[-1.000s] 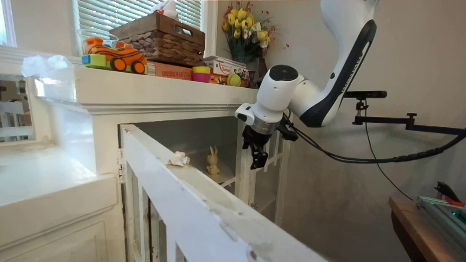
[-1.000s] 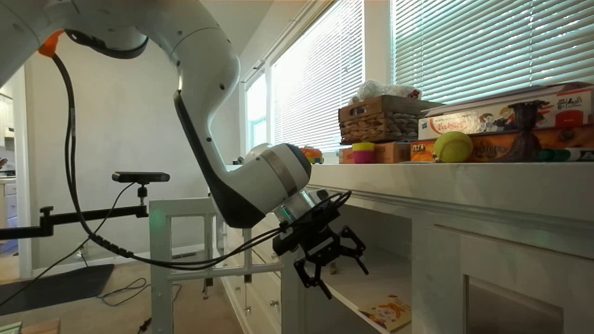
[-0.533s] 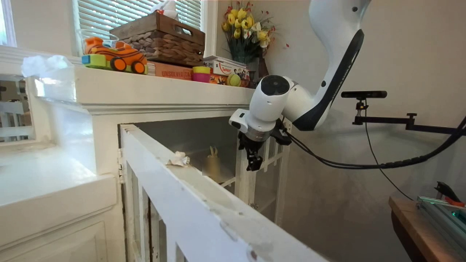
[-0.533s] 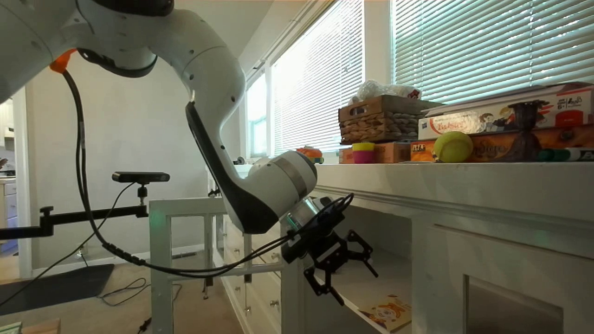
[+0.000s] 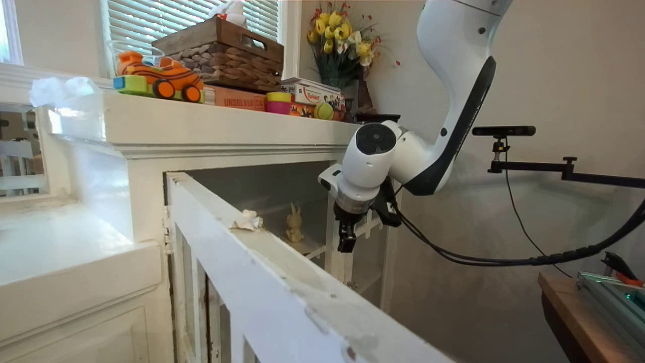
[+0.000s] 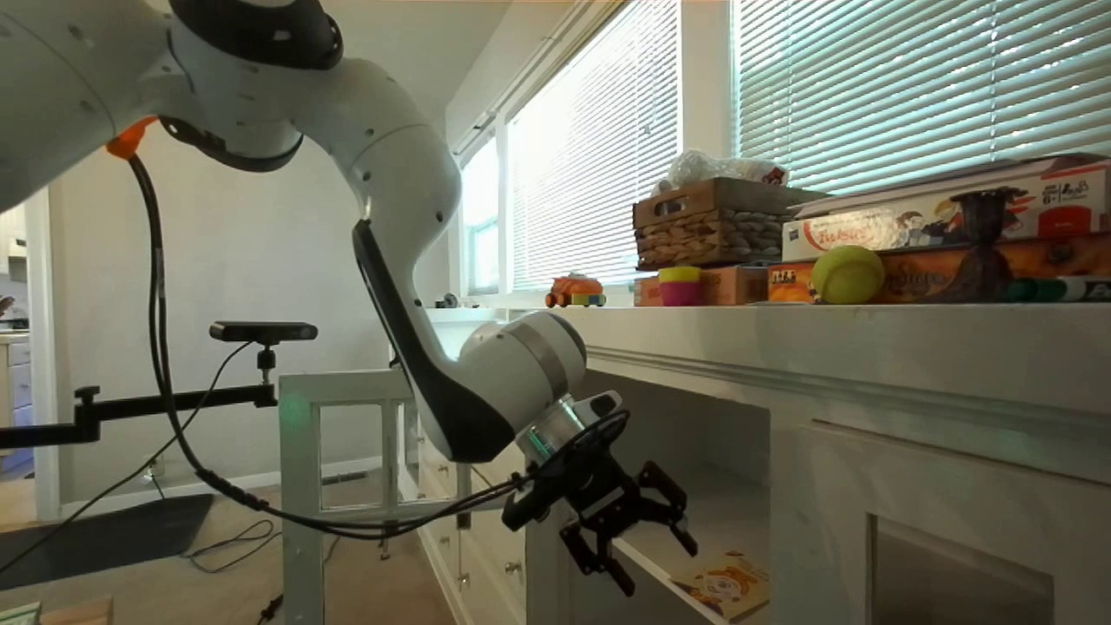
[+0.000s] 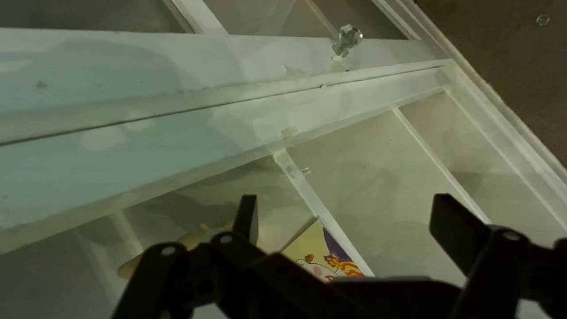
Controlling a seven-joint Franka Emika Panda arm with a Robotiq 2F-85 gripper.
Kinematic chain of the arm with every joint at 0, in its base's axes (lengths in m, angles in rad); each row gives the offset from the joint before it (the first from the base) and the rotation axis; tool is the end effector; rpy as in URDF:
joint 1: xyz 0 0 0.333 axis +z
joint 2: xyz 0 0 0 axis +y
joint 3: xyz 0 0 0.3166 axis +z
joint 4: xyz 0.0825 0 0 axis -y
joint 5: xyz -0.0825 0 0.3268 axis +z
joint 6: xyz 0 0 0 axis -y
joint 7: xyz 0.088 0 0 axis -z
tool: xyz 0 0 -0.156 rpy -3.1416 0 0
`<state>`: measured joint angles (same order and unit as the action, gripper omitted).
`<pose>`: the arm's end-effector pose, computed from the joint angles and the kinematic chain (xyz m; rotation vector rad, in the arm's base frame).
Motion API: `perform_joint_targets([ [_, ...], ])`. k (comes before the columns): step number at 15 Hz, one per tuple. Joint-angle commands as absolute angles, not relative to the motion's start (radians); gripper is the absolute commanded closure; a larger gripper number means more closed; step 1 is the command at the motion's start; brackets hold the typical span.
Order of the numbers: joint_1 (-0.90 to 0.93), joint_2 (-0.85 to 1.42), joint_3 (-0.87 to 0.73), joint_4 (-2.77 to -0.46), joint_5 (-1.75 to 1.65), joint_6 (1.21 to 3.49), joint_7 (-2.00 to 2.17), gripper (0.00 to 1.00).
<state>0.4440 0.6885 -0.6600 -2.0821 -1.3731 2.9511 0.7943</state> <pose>0.5512 -0.0702 0.1494 2.3476 0.6367 0.2979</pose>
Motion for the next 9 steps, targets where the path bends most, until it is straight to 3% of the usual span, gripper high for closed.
perform_joint_targets([
  [1,0.464,0.731,-0.659,-2.046,-1.332,2.909,0.966,0.00],
  [9,0.443,0.777,-0.649,-1.981,-1.302,2.919,1.221,0.00],
])
